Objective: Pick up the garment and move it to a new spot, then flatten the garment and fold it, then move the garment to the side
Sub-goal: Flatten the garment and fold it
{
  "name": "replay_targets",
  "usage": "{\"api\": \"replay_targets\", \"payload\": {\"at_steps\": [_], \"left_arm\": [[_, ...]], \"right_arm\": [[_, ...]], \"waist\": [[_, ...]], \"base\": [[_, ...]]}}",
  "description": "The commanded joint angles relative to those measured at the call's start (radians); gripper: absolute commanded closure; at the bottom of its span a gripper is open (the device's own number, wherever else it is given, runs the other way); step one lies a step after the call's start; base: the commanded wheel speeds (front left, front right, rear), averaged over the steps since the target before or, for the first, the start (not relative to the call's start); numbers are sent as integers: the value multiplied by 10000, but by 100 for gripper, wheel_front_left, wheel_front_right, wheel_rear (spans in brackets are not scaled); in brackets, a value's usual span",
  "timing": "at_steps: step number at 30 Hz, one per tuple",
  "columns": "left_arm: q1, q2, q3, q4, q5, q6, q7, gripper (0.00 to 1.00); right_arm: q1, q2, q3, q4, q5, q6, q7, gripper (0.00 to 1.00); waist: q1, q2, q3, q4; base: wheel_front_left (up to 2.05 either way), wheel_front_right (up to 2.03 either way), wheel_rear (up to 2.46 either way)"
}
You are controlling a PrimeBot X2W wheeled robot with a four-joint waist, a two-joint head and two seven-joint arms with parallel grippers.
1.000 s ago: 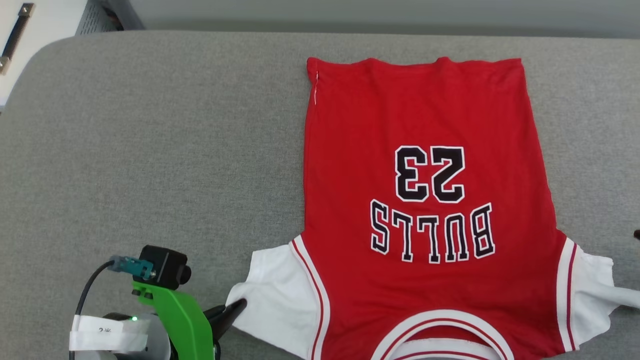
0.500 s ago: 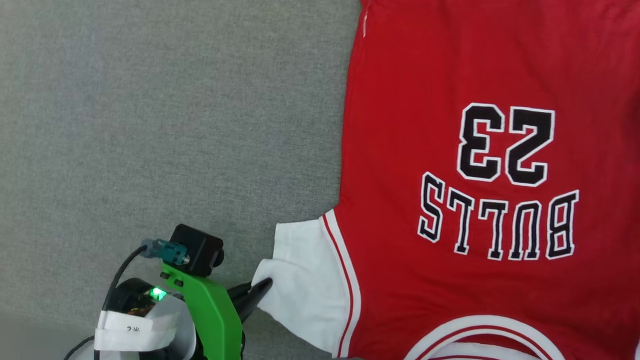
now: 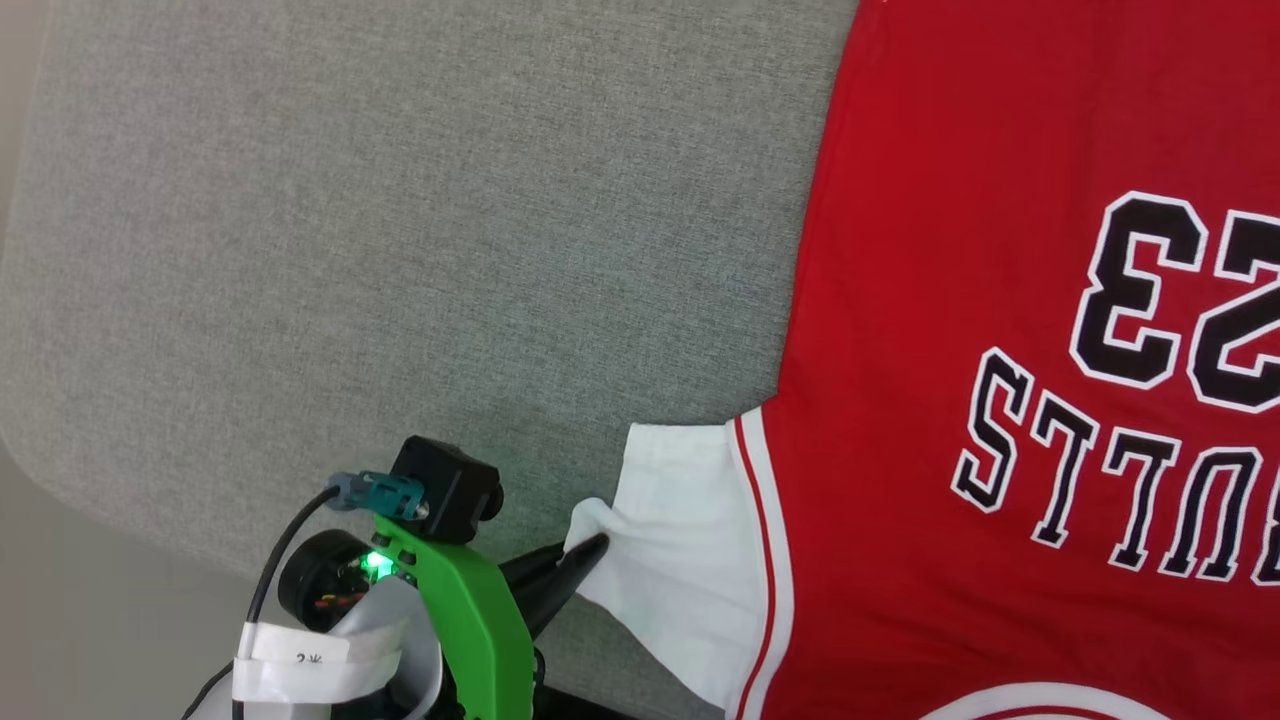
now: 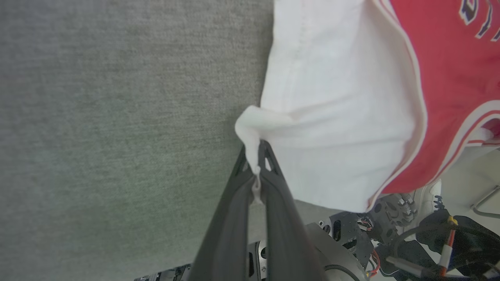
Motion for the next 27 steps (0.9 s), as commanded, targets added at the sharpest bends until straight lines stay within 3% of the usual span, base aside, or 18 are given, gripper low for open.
{"api": "replay_targets", "payload": {"at_steps": [1, 7, 8, 9, 16, 27], "left_arm": [[-221, -67, -33, 73, 123, -75, -90, 100], [-355, -217, -110, 276, 123, -179, -203, 100], [-374, -235, -119, 304, 119, -187, -211, 100], [-387, -253, -124, 322, 110, -191, -217, 100], [-447, -281, -85, 457, 95, -162, -266, 100], [-425, -175, 29, 603, 23, 10, -168, 100]], "right_arm": [[-96, -25, 141, 155, -75, -9, -10, 0], [151, -8, 384, 415, -57, -9, 97, 0], [257, -1, 438, 423, -36, -9, 222, 61], [332, -27, 490, 399, -11, -9, 286, 100], [827, -300, 538, 281, 153, -9, 253, 100], [2179, -219, 212, 350, 467, -9, -368, 100]], "waist": [[-1, 0, 336, 329], [-1, 0, 439, 435], [-1, 0, 438, 447], [-1, 0, 437, 455], [-1, 0, 183, 366], [-1, 0, -1035, -373]], "base": [[0, 0, 0], [0, 0, 0], [0, 0, 0], [0, 0, 0], [0, 0, 0], [0, 0, 0]]}}
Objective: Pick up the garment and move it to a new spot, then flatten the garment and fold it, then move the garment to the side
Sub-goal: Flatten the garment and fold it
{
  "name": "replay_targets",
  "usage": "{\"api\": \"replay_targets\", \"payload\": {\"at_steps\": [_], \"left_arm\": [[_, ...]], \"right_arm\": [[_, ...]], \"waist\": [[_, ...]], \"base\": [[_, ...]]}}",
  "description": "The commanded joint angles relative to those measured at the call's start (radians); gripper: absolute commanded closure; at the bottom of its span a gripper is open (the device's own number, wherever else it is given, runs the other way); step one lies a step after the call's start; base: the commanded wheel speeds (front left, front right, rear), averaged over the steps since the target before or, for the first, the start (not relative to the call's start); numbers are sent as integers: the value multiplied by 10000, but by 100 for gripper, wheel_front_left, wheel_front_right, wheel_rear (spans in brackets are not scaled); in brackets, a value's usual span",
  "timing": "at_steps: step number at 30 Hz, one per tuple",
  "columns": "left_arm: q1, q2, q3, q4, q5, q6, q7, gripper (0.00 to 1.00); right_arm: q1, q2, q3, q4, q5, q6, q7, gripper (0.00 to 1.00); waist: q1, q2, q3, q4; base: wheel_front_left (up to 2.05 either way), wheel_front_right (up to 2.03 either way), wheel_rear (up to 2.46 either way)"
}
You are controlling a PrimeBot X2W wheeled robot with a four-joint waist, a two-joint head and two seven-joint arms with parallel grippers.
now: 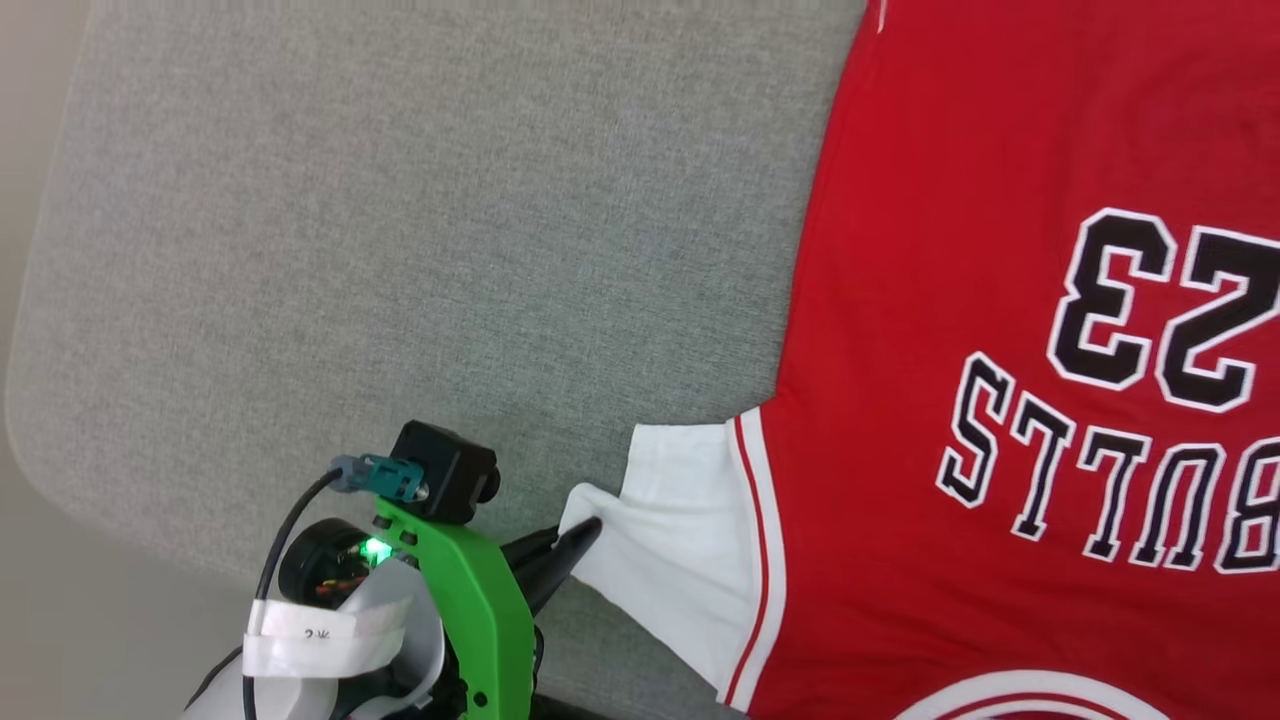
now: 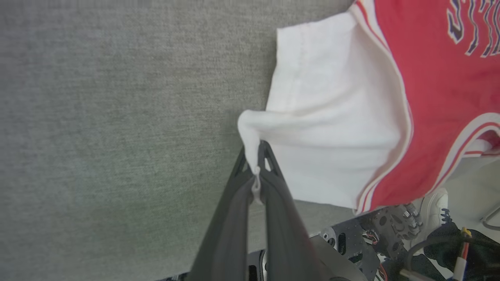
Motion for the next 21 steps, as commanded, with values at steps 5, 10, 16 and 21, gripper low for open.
{"api": "replay_targets", "payload": {"at_steps": [5, 10, 16, 21], "left_arm": [[3, 97, 71, 158, -181, 213, 72, 100], [261, 134, 128, 414, -309, 364, 77, 100], [686, 205, 169, 723, -495, 504, 47, 100], [963, 229, 158, 849, -582, 590, 19, 100]], "right_arm": [[1804, 187, -121, 369, 399, -9, -333, 100], [3086, 634, -321, 123, 828, -9, -812, 100], [5120, 854, -524, -361, 1361, -9, -1550, 100], [6328, 956, -929, -697, 1578, -9, -1870, 100]], "waist": [[-1, 0, -1428, -819], [-1, 0, -2280, -1297], [-1, 0, -3416, -1915], [-1, 0, -3939, -2164]], "base": [[0, 0, 0], [0, 0, 0], [0, 0, 0], [0, 0, 0]]}}
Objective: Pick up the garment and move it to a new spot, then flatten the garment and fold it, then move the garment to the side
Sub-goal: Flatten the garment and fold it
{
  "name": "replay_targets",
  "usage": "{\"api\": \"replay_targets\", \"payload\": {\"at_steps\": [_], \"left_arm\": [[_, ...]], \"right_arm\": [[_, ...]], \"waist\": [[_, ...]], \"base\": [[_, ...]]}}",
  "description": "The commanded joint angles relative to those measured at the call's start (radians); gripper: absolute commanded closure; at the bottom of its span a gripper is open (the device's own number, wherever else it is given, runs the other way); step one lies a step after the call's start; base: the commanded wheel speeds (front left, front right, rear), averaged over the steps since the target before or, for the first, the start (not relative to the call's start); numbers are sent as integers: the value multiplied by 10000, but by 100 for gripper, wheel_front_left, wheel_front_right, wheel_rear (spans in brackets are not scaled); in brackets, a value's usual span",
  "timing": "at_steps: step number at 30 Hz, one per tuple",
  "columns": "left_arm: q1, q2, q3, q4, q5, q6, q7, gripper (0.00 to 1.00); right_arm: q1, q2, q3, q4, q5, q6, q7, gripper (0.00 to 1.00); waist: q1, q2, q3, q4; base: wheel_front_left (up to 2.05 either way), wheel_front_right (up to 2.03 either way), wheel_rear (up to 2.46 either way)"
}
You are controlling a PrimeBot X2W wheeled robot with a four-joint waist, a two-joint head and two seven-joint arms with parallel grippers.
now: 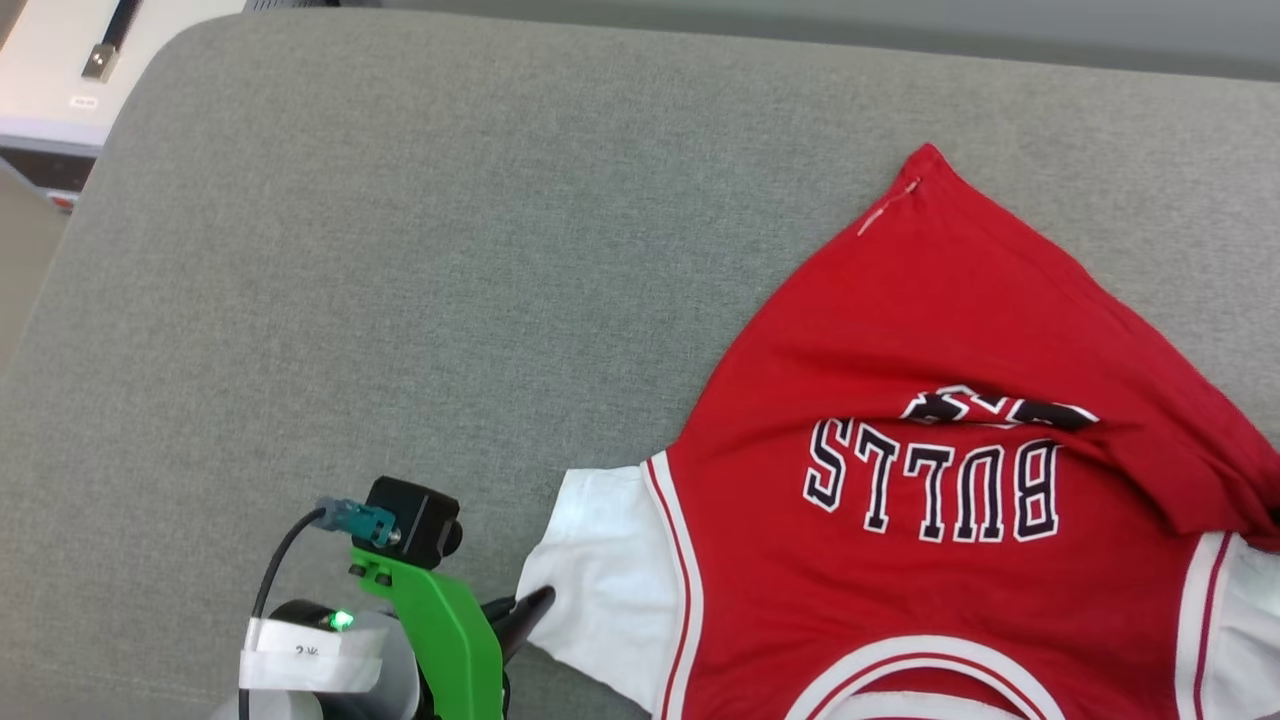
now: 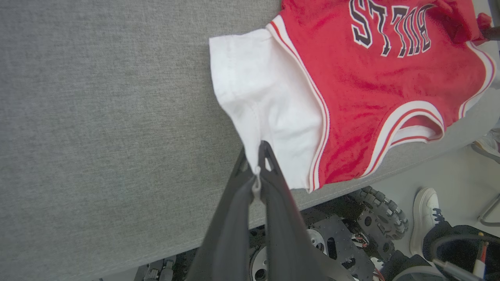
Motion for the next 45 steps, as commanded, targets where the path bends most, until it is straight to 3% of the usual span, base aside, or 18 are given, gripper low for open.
{"api": "replay_targets", "payload": {"at_steps": [1, 11, 24, 25, 26, 37, 45], "left_arm": [[133, 30, 37, 45, -93, 44, -65, 100], [405, -21, 24, 178, -168, 96, -239, 100], [242, -149, -102, 535, -147, -32, -315, 100], [230, -150, -101, 543, -155, -45, -317, 100], [220, -139, -100, 545, -153, -55, -319, 100], [193, -5, -166, 237, -86, -56, -224, 100], [-134, 8, -297, -307, 180, -115, -176, 100]], "right_arm": [[378, 23, -90, -70, 41, -9, -82, 100], [2294, 605, -1227, -940, 345, -9, -222, 100], [3207, 1168, -1464, -1343, 265, -9, -162, 100], [3224, 1118, -1362, -1394, 258, -9, -171, 85], [3242, 1073, -1274, -1450, 268, -9, -167, 0], [2648, 156, -343, -3423, 1009, -9, 753, 0], [670, 262, 464, -4242, 1039, -9, 1643, 0]], "waist": [[1, 0, -690, -560], [1, 0, -1059, -809], [1, 0, -962, -913], [1, 0, -969, -919], [1, 0, -979, -924], [1, 0, -1116, -760], [1, 0, -466, -205]], "base": [[0, 0, 0], [0, 0, 0], [0, 0, 0], [0, 0, 0], [0, 0, 0], [0, 0, 0], [0, 0, 0]]}}
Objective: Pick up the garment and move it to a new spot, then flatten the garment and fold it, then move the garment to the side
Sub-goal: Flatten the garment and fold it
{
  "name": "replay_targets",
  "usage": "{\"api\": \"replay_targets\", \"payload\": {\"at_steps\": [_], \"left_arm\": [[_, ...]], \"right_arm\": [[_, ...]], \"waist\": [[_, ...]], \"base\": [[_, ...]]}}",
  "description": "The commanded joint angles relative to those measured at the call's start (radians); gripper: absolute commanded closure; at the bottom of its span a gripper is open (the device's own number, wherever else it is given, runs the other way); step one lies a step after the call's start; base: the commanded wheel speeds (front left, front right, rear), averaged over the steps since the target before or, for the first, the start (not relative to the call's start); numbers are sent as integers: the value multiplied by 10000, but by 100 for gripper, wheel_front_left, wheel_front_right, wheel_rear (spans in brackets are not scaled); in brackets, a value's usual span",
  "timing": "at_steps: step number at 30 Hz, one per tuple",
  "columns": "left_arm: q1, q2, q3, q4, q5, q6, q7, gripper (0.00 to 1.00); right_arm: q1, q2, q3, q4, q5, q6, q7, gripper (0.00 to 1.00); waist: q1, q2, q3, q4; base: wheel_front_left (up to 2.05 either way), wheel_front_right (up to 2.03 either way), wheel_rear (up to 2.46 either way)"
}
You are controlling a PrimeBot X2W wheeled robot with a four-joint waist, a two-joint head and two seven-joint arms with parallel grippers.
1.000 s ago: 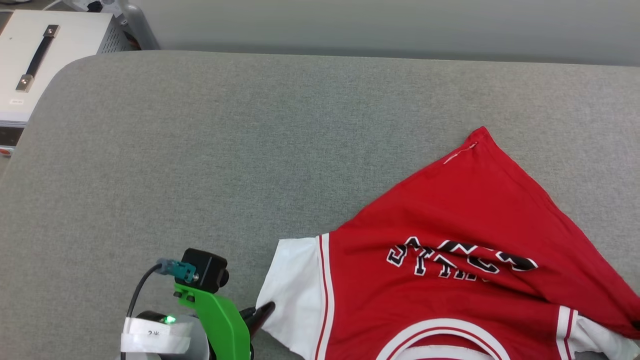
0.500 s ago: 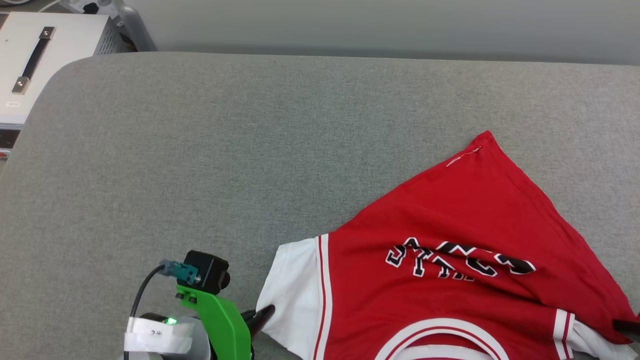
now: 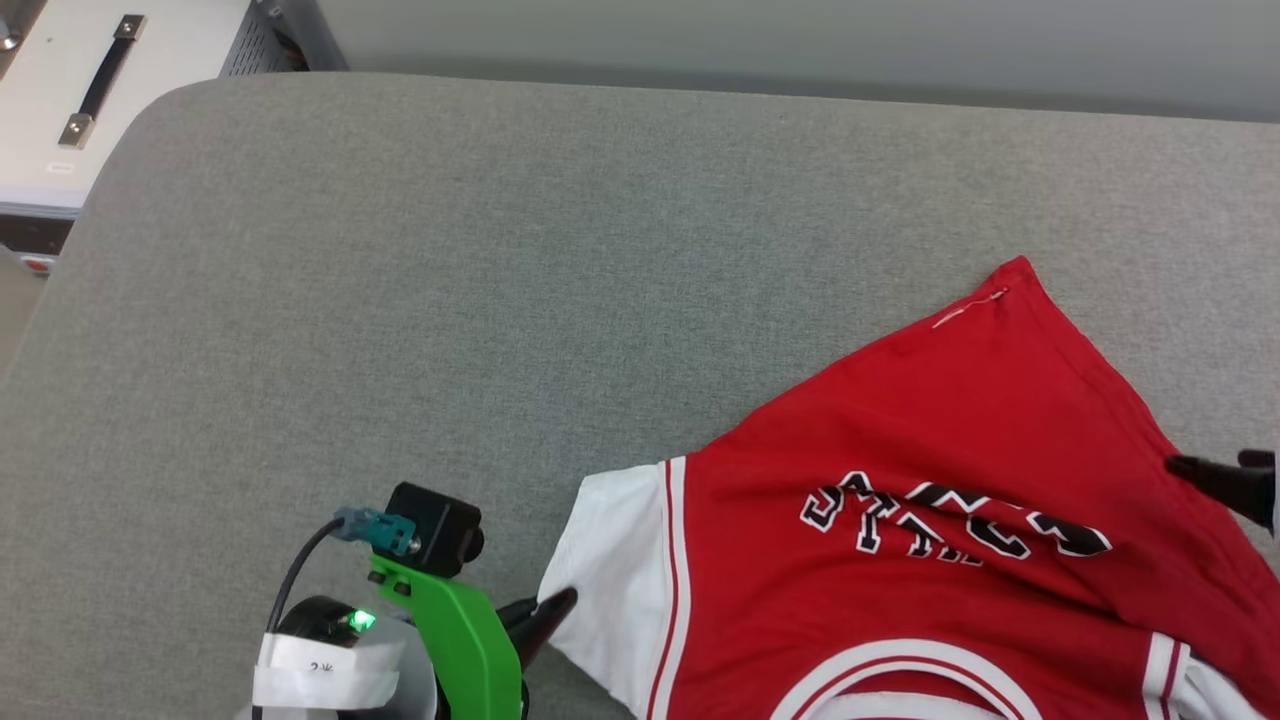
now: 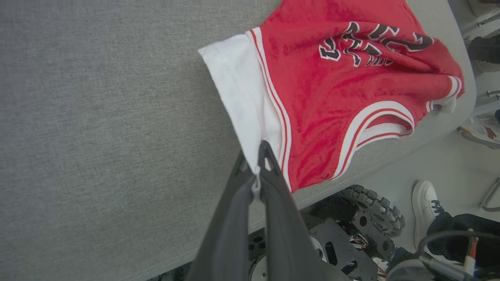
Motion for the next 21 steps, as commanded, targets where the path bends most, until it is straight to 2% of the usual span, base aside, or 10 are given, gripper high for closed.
{"api": "replay_targets", "payload": {"at_steps": [1, 11, 21], "left_arm": [[-235, -9, -9, -110, 88, -61, 8, 100], [-841, -358, -239, -343, 354, -312, -165, 100], [-1305, -759, -450, -76, 487, -618, -456, 100]], "right_arm": [[-447, 61, 165, 56, -142, -9, 130, 0], [-3187, -122, 976, 1757, -1139, -9, 575, 0], [-4725, -372, 1601, 3309, -1849, -9, 420, 0]], "waist": [[1, -1, 420, 361], [1, -1, 1741, 1376], [1, -1, 2512, 2061]], "base": [[0, 0, 0], [0, 0, 0], [0, 0, 0]]}}
